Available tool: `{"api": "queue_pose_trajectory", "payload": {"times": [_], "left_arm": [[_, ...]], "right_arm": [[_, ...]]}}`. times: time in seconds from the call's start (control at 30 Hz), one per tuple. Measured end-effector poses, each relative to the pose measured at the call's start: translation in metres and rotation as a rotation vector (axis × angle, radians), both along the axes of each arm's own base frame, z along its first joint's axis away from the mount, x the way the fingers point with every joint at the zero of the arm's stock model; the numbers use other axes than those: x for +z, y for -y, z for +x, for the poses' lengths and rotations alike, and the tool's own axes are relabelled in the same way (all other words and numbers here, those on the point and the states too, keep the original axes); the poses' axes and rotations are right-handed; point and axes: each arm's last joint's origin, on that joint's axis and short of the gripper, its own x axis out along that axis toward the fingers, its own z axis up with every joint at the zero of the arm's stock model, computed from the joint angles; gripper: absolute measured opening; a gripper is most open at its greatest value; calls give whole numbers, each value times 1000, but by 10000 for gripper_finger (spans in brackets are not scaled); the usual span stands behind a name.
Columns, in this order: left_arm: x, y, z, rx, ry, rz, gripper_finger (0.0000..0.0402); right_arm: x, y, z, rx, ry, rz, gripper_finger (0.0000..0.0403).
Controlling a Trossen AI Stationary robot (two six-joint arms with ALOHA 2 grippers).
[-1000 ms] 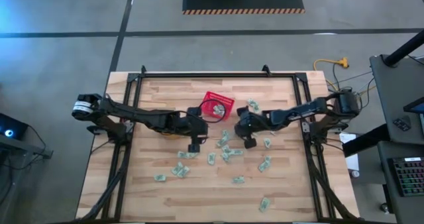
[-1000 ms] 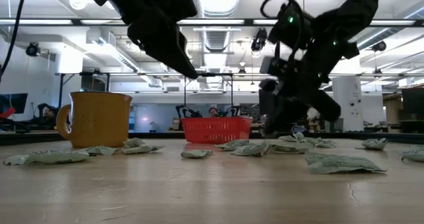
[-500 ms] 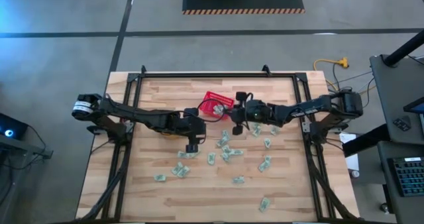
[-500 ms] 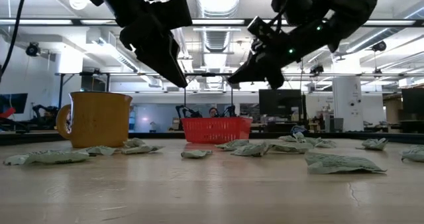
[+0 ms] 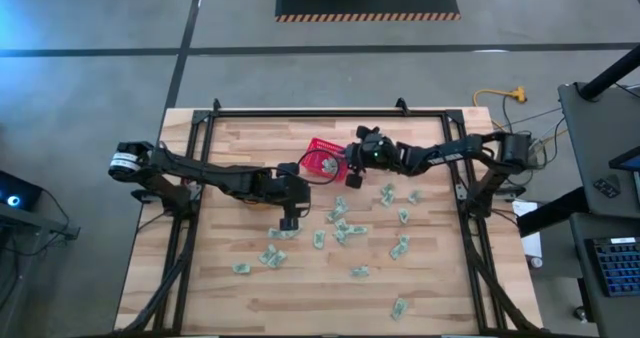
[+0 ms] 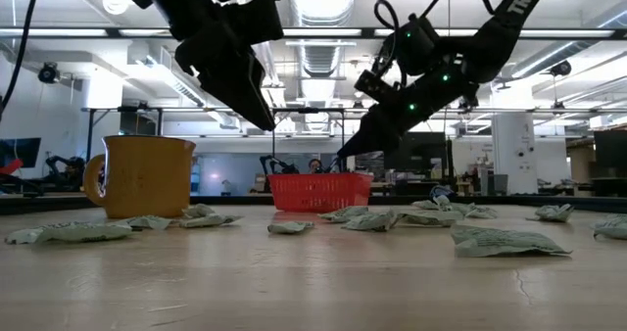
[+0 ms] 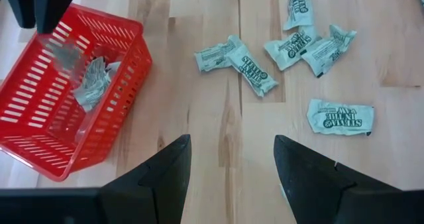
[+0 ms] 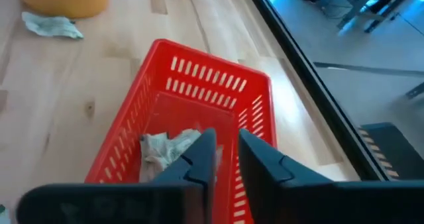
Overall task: Pick and place Stevia / Truvia into bins
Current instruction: Put the stevia packet into the red basket
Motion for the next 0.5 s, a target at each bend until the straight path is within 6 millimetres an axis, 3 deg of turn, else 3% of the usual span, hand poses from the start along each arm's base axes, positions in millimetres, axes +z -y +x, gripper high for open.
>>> {"api": "queue_pose_trajectory", "payload": {"times": [0.23, 0.5], "left_arm": [[-8, -3, -5, 93, -25, 41, 199], [-31, -5, -17, 207, -116, 27, 199]], "right_arm": [[13, -5, -5, 26, -2, 4, 125], [27, -33, -26, 238, -169, 104, 143]]}}
